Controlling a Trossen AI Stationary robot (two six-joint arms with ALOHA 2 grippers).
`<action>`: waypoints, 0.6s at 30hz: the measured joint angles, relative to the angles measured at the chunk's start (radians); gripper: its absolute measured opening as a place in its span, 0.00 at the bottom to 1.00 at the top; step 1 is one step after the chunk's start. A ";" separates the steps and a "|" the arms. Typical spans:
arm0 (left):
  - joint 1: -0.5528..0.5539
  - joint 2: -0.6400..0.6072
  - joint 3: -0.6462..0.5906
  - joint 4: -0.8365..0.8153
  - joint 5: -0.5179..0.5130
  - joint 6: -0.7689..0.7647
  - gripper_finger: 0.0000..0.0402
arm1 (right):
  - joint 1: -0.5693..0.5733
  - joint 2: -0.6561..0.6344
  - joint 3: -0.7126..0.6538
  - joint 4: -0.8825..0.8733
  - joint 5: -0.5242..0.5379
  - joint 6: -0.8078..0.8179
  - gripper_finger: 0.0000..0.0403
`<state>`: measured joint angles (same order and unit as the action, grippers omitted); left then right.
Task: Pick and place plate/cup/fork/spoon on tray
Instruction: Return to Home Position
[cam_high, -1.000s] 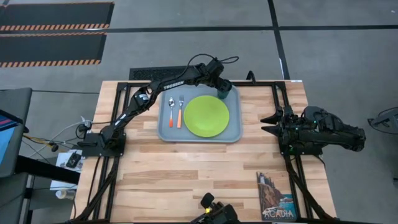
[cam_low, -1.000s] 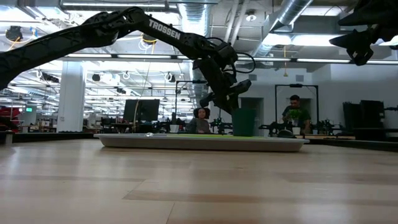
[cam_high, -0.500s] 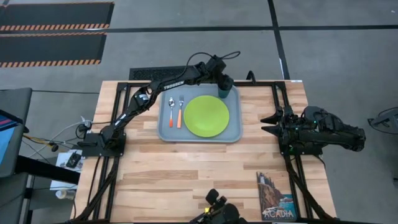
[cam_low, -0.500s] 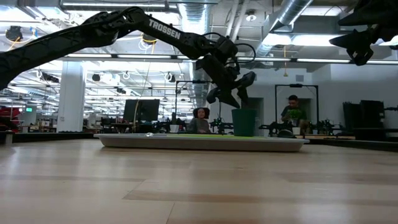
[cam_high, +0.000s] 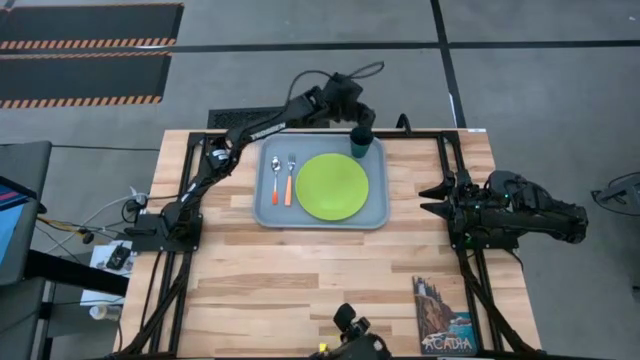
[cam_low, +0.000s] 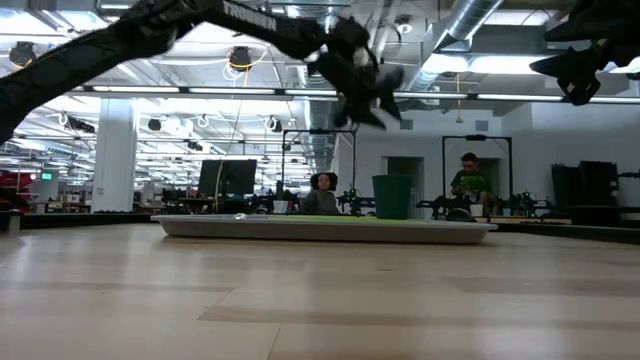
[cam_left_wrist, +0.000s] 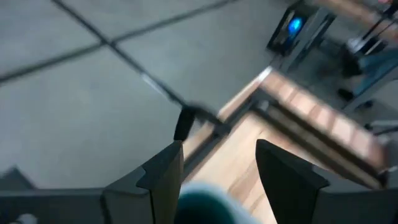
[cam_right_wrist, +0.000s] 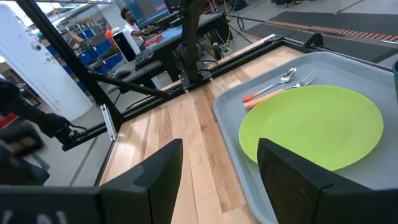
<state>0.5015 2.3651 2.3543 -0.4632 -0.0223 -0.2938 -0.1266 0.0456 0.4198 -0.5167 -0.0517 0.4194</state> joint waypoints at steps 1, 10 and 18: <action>-0.003 -0.025 0.000 0.002 0.000 0.011 0.47 | 0.000 0.000 0.000 0.000 0.000 0.000 0.58; -0.075 -0.284 0.000 -0.121 -0.025 0.207 0.47 | 0.000 0.000 0.000 0.001 0.078 0.010 0.58; -0.200 -0.573 0.000 -0.440 -0.143 0.297 0.47 | 0.000 0.000 0.000 0.001 0.105 0.043 0.58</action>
<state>0.3018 1.7920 2.3543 -0.9032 -0.1653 0.0032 -0.1268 0.0456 0.4194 -0.5157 0.0528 0.4627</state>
